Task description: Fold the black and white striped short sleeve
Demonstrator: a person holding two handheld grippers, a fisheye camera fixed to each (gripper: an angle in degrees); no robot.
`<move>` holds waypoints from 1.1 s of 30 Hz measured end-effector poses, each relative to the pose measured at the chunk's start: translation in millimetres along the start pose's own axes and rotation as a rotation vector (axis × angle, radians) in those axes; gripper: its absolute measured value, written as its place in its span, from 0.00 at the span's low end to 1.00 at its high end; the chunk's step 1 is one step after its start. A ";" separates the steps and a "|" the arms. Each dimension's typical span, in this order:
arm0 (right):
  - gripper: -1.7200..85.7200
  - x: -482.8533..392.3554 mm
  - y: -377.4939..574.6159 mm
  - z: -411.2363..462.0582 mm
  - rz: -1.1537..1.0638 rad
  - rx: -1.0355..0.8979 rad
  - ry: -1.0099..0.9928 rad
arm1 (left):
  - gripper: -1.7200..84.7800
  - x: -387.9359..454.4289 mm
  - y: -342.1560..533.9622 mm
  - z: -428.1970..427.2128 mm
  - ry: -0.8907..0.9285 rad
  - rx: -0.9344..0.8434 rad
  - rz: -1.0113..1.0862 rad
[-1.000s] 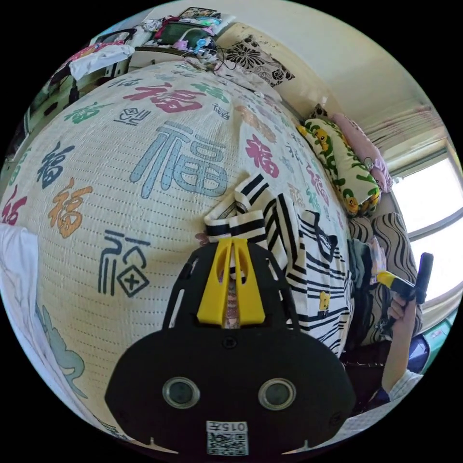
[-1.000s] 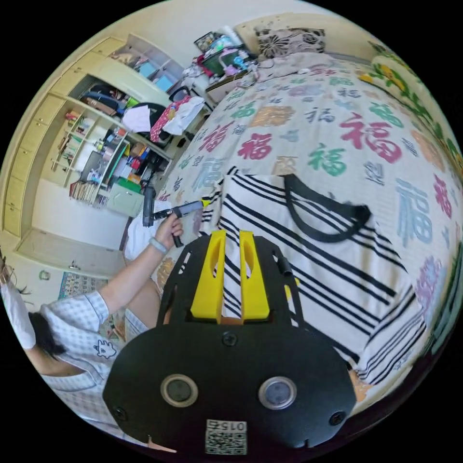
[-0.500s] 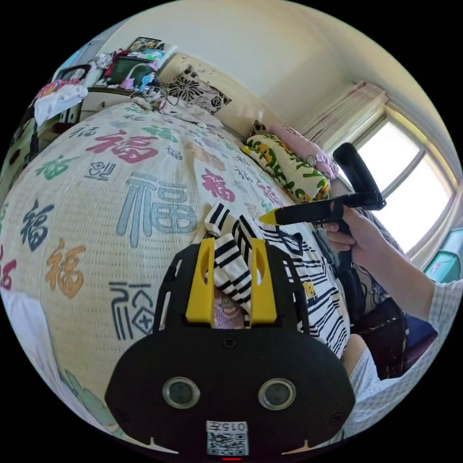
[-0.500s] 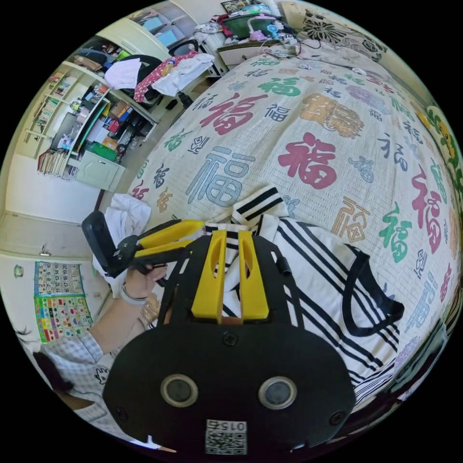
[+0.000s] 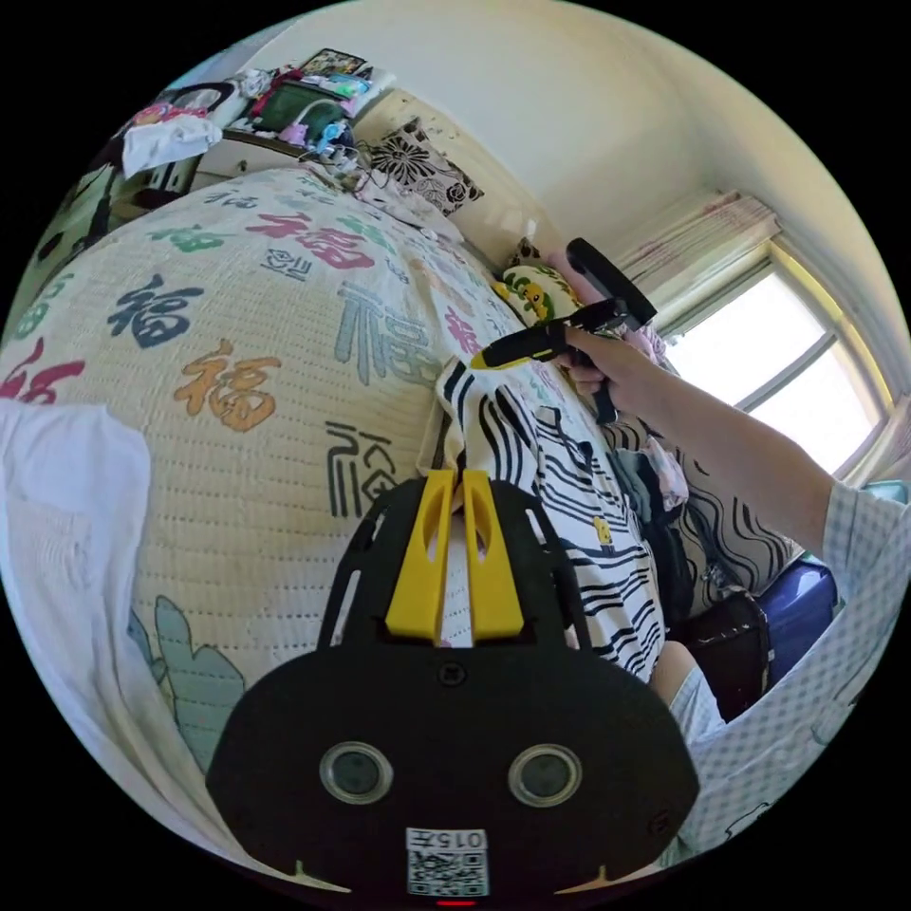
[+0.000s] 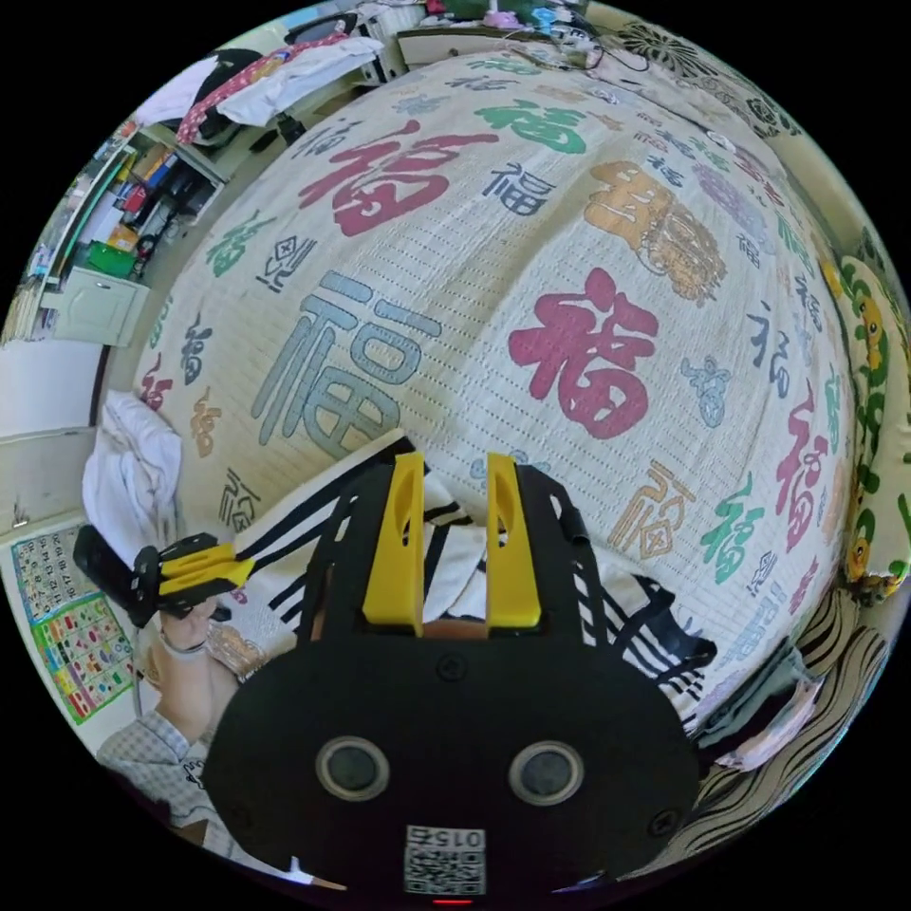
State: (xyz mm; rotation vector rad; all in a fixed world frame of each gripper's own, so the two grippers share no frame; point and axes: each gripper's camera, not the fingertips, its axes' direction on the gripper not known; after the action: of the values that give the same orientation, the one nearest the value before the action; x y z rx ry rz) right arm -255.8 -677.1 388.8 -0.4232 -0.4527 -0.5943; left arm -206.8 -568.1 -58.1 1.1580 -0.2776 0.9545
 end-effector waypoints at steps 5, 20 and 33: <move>0.02 -42.4 -15.9 9.6 -0.138 -0.086 0.093 | 0.02 -0.7 4.1 -10.5 0.022 0.007 -0.033; 0.01 -90.8 -20.2 -75.3 -0.170 0.158 -0.043 | 0.03 21.7 8.2 -52.9 -0.165 0.068 -0.060; 0.02 33.5 295.7 -91.4 -0.110 0.257 -0.061 | 0.13 50.2 30.3 -58.1 -0.104 -0.230 -0.062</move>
State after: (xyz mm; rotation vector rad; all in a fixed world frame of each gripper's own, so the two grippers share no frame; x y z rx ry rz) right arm -23.9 -515.6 258.3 -0.1720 -0.6058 -0.6209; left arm -215.7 -490.7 -30.9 0.9999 -0.4215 0.7870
